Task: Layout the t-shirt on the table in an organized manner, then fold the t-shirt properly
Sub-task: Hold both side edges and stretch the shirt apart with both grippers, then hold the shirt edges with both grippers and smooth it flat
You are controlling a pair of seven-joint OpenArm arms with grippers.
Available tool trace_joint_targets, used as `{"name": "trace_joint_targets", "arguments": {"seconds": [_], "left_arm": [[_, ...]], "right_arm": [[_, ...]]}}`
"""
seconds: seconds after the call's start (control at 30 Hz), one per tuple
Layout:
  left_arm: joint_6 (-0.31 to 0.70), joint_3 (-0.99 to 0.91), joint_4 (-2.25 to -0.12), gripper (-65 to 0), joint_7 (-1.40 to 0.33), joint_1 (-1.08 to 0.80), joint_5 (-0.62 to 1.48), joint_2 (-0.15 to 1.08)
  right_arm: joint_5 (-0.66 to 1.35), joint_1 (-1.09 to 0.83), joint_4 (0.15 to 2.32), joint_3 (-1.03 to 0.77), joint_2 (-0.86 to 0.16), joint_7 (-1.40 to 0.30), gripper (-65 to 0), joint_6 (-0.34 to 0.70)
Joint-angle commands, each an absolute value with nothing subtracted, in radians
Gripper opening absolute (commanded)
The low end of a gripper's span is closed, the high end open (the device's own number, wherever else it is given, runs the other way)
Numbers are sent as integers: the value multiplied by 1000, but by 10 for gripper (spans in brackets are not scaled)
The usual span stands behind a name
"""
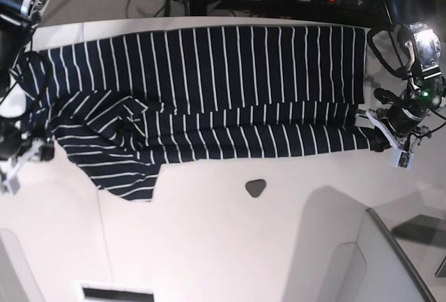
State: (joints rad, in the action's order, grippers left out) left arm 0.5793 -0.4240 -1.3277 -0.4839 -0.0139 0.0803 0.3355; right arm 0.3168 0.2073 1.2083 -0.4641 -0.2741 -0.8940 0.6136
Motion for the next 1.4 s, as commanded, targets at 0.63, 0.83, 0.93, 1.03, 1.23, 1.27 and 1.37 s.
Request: {"name": "trace_joint_targets", "arguments": {"seconds": [0.63,0.83,0.93,1.03,1.23,1.27,1.37], "left_arm": [[575,-429,-1342,-650,-466,1,90,360],[575,-429,-1340,-650,-466,-1,90,360],[575,-429,-1342,-650,-466,-13,90,361],[575,-429,-1340,-650,-466,-15,90,361],[575,-429,-1340,-650,-466,-15,90,363],[575,-429,-1340,-650,-466,-15,90,363],[575,-429,-1340,-650,-466,-15,90,361]], "right_arm": [[65,510,510,-245,-292,-406,-329,621],[65,512,430,-243,-294,-323,-332,621],[65,509,424,-243,-294,-312,-336,621],[65,507,424,-243,-294,-312,-383,621],[65,512,430,-242,-294,-312,-650,624],[65,512,441,-242,-294,-312,-650,627],[65,481,539,-242,-294,-318,-650,627]]}}
